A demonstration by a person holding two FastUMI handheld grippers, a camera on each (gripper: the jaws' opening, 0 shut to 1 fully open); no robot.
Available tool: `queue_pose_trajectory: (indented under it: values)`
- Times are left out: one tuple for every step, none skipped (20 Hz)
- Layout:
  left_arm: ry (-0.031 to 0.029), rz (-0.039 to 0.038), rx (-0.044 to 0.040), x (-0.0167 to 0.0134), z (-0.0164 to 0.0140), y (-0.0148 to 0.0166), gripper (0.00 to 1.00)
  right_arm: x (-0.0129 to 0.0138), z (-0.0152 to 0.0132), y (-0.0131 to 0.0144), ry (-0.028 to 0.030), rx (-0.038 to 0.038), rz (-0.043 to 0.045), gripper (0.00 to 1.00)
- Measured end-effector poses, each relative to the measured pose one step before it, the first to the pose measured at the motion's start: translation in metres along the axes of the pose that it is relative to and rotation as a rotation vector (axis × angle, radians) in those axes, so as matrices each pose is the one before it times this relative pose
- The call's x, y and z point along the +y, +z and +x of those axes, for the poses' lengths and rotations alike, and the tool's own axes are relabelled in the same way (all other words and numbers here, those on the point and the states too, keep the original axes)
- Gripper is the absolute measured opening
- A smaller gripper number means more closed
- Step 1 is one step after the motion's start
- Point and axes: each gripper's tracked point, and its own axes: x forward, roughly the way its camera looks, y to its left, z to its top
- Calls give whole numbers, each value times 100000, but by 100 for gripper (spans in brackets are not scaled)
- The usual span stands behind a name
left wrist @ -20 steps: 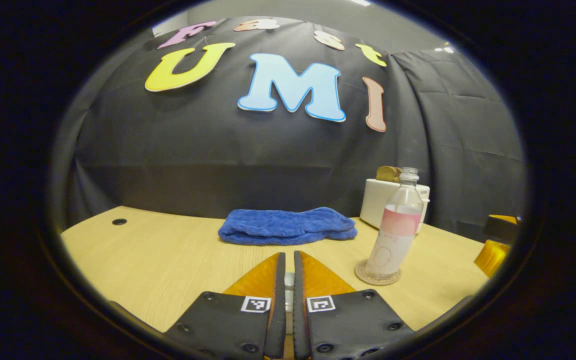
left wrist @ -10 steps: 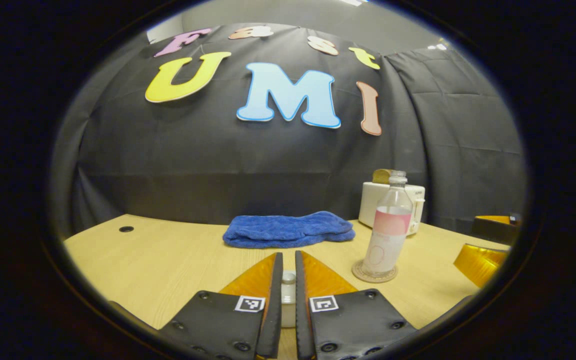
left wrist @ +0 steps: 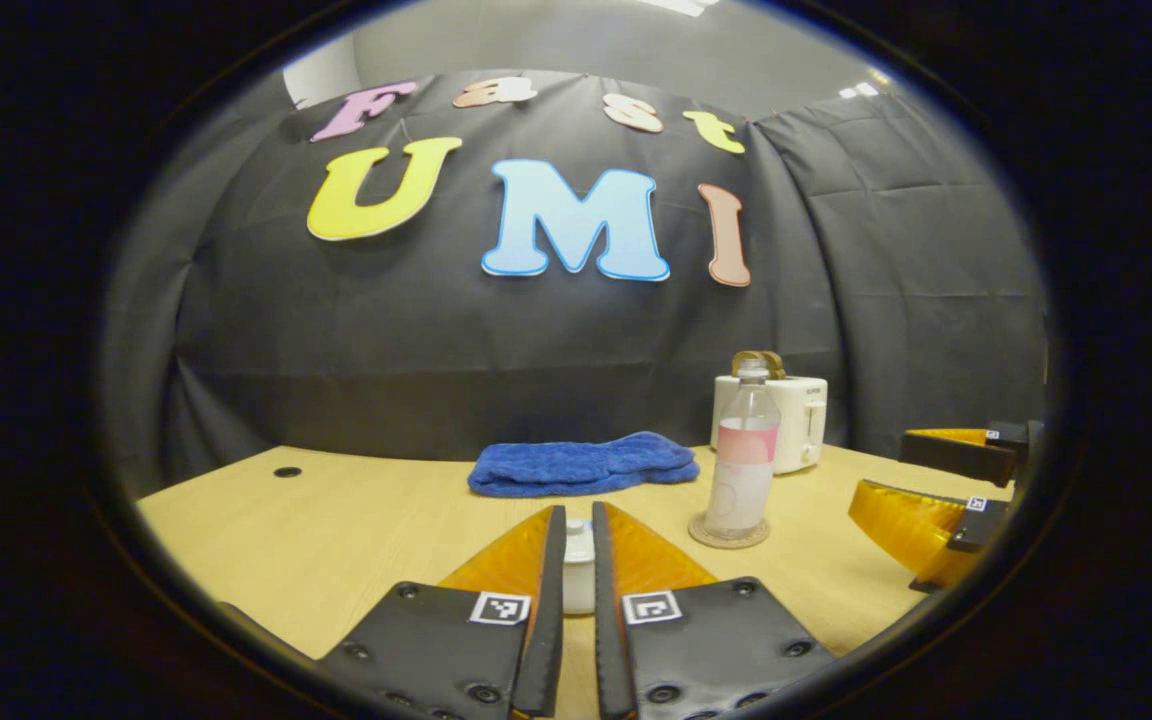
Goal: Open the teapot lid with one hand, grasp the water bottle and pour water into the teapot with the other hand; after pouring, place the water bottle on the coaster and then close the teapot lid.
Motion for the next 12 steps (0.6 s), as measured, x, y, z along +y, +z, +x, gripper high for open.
queue_pose_trajectory:
  values:
    - [-334, -94, -698, -238, -1037, 67, 27, 310, -914, 50, 1003, 168, 607, 98]
    - [-61, 261, -464, -280, -942, 116, 28, 284, -967, 282, 841, -157, 424, 99]
    - [79, 756, -336, -229, -1063, -104, 28, 140, -995, 276, 386, -217, 305, 99]
    - [-303, 864, -220, -383, -1011, 28, 28, 6, -1071, 484, 188, -737, 360, 98]
    - [-317, 901, -498, -420, -999, -23, 28, 46, -931, 680, 102, -1364, 629, 98]
    - [-184, 704, -248, -364, -919, 108, 25, 32, -829, 610, 66, -1086, 1038, 98]
    - [-545, 132, -264, -478, -801, 91, 25, 143, -773, 547, 322, -1268, 904, 98]
    - [-1037, -219, 265, -379, -599, -124, 28, 20, -722, 479, -228, -943, 346, 98]
    - [-610, 56, 171, -562, -449, 237, 27, -142, -764, 347, -566, -930, -471, 98]
    - [-125, 233, -180, -332, -721, 209, 29, -154, -539, 147, -956, -288, -770, 98]
    - [18, -22, -648, -256, -611, 441, 30, 11, -665, -53, -576, -74, -587, 98]
    - [195, -358, -639, -324, -631, 265, 28, 131, -552, 11, 149, 36, -110, 98]
